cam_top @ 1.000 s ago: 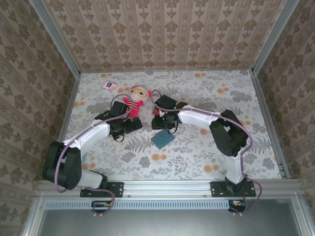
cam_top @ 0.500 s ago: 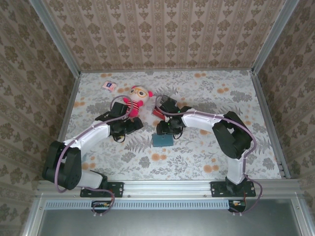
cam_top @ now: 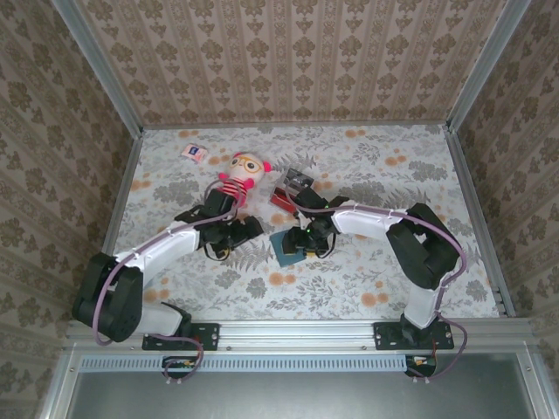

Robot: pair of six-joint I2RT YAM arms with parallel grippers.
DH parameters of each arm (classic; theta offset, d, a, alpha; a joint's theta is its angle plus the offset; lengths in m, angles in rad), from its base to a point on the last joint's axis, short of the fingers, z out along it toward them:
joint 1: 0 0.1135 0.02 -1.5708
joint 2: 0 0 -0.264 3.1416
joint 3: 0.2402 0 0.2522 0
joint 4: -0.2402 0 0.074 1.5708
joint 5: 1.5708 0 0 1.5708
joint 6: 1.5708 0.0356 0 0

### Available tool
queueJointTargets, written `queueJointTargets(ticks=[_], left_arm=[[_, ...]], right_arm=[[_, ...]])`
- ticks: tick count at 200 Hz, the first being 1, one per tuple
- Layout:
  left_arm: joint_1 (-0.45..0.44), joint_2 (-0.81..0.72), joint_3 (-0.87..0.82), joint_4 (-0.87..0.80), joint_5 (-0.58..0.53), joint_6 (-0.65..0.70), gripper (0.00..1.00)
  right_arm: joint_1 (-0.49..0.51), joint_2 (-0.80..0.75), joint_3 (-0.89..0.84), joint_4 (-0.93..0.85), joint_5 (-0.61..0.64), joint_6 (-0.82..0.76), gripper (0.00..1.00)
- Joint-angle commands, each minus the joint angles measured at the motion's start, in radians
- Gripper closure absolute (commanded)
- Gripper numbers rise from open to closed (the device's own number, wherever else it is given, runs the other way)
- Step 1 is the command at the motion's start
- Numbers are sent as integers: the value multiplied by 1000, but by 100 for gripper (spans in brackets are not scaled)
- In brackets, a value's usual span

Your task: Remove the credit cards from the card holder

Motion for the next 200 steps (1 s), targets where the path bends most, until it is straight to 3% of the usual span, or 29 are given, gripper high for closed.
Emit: queueJointTargets(ticks=[1,44,62,125,200], left_arm=[[-30,-3,-18,53,64,-45,9],[-68,45,-5,118,118,-41,23],[-77,77,-8,158,143,-49,28],[-103,178,3,239,179,-57,35],[-104,227,10,282,219,-22,43]], right_arm=[[-8,-51,-6,4,-52,2,38],[-62,-93,-32,32,43,12,44],[-76,-75,-22,54,40,15,52],[-75,3,26,79,14,21,62],[-72,50,34,68,26,4,64]])
